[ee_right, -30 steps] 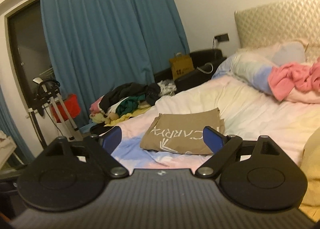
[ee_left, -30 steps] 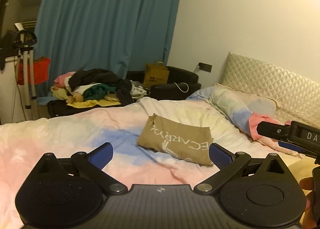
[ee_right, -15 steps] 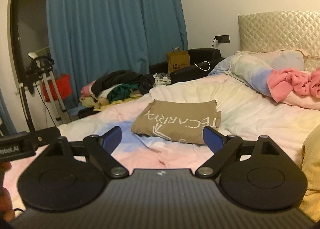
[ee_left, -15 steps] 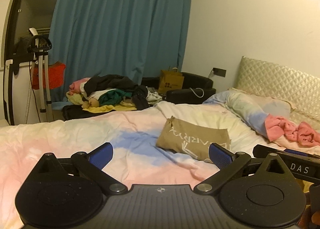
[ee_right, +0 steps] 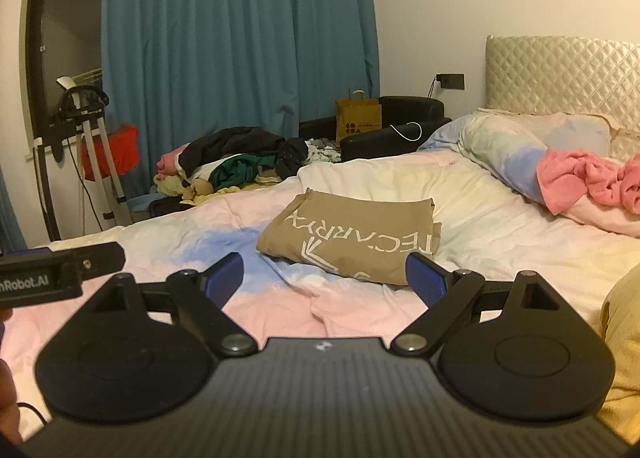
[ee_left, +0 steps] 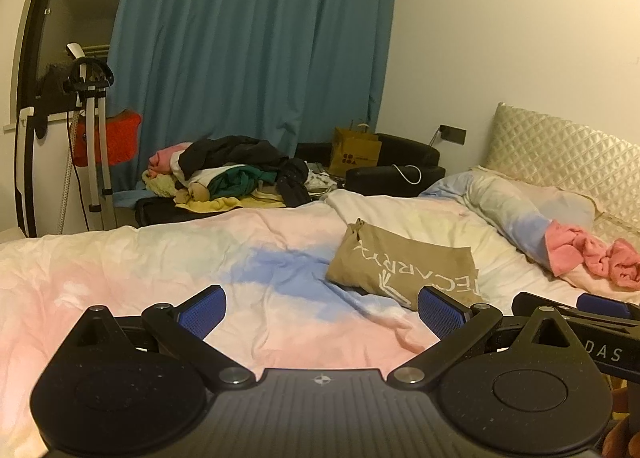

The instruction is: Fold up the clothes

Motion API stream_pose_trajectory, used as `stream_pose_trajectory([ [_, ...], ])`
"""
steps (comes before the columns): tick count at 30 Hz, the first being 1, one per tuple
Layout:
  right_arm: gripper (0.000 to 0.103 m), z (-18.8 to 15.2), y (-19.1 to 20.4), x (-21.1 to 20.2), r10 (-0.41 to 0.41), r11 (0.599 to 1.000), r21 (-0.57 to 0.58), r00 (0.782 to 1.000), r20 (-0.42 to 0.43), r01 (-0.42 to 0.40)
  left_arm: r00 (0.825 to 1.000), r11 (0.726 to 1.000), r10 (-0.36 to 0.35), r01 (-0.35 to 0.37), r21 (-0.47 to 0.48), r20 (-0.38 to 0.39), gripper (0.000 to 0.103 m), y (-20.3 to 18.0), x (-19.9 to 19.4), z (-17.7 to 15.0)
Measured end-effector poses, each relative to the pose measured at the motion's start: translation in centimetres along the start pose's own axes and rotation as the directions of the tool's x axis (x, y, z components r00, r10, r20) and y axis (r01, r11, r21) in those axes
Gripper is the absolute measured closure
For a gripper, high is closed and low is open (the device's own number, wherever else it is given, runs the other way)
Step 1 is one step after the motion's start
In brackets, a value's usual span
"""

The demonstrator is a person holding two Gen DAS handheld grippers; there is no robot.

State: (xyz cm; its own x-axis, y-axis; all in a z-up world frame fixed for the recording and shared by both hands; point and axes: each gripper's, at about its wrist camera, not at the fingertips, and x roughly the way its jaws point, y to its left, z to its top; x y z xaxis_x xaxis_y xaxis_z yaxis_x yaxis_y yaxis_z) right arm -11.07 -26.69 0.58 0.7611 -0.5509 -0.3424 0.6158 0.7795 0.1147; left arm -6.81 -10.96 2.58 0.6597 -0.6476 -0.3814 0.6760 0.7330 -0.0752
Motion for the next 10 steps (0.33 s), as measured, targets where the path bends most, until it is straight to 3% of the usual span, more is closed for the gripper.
stream_pose_trajectory([
  [10, 0.014, -0.01, -0.16, -0.22, 0.000, 1.000, 0.024, 1.000, -0.012, 0.000, 1.000, 1.000, -0.005, 0.005, 0.018, 0.002, 0.000, -0.40, -0.38, -0.11],
])
